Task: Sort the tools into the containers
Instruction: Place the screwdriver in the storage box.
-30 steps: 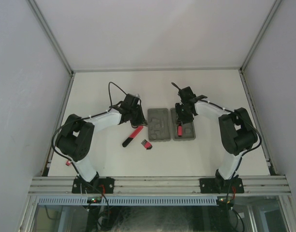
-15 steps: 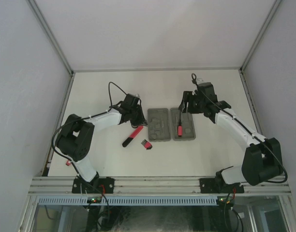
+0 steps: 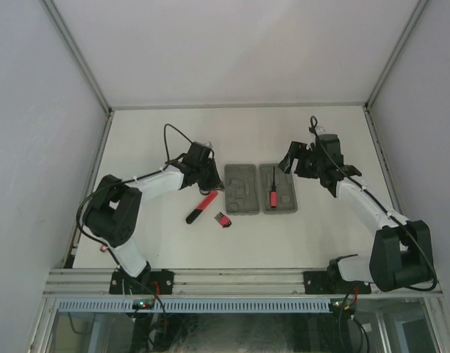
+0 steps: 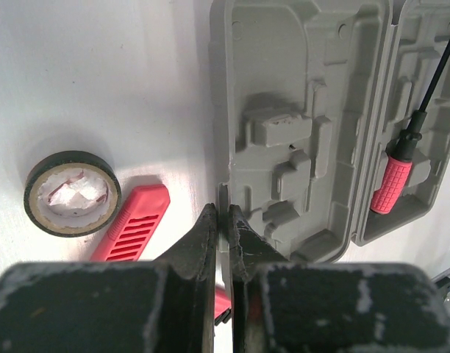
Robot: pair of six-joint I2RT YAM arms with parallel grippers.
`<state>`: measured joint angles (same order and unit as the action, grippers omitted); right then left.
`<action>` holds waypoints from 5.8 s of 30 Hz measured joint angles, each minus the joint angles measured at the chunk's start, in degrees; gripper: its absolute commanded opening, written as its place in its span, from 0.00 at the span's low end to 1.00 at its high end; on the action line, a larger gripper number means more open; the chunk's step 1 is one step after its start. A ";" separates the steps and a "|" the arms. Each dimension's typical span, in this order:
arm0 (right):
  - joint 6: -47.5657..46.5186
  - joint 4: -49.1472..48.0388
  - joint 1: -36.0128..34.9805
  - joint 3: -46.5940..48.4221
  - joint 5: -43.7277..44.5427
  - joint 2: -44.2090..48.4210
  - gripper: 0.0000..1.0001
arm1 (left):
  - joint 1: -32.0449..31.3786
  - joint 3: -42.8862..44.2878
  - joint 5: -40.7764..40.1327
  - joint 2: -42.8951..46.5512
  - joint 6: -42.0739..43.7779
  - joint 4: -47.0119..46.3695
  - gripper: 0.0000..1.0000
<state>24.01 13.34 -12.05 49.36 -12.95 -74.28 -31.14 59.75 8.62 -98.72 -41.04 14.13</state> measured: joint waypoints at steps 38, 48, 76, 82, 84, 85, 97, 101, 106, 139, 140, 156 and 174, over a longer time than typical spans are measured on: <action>-3.32 11.43 -8.20 12.76 1.66 -26.25 0.09 | 0.00 0.00 0.02 0.04 0.02 0.00 0.20; -4.00 15.37 -9.01 14.84 2.97 -27.43 0.08 | 0.00 0.00 0.11 0.04 0.02 0.00 0.20; -4.20 18.25 -12.46 15.15 9.20 -22.32 0.17 | 0.00 0.00 0.07 0.07 0.00 -0.02 0.21; -4.04 18.60 -12.74 15.15 9.25 -23.28 0.16 | 0.00 0.00 0.07 0.07 0.00 -0.02 0.21; -3.98 18.80 -12.74 15.15 9.25 -23.82 0.16 | 0.00 0.00 0.09 0.07 -0.02 -0.02 0.21; -3.93 18.91 -12.74 15.15 9.25 -24.06 0.16 | 0.00 0.00 0.09 0.07 -0.02 -0.02 0.21; -3.91 19.54 -12.85 15.15 9.03 -25.94 0.14 | 0.00 0.00 0.11 0.07 0.00 0.00 0.21; -3.91 19.47 -12.85 15.17 8.94 -26.36 0.14 | 0.00 0.00 0.13 0.07 0.00 0.00 0.20; -3.93 19.50 -12.85 15.21 8.98 -26.49 0.12 | 0.00 0.00 0.11 0.07 0.00 0.00 0.21; -5.11 27.67 -13.00 25.38 7.19 -36.63 0.00 | -0.02 0.09 0.11 0.02 0.17 0.04 0.00; -5.11 27.78 -13.03 25.49 7.21 -36.79 0.00 | -0.02 0.13 0.11 0.02 0.20 0.07 0.00; -4.81 23.10 -13.09 21.57 7.19 -31.71 0.12 | -0.04 0.20 0.15 -0.17 0.72 0.09 0.09; -3.91 13.97 -9.99 15.32 4.37 -13.70 0.41 | -0.79 1.29 -2.71 1.53 4.02 5.14 0.35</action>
<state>20.10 27.31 -22.04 64.69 -8.58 -87.99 -31.92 61.04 5.91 -97.19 -37.01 19.27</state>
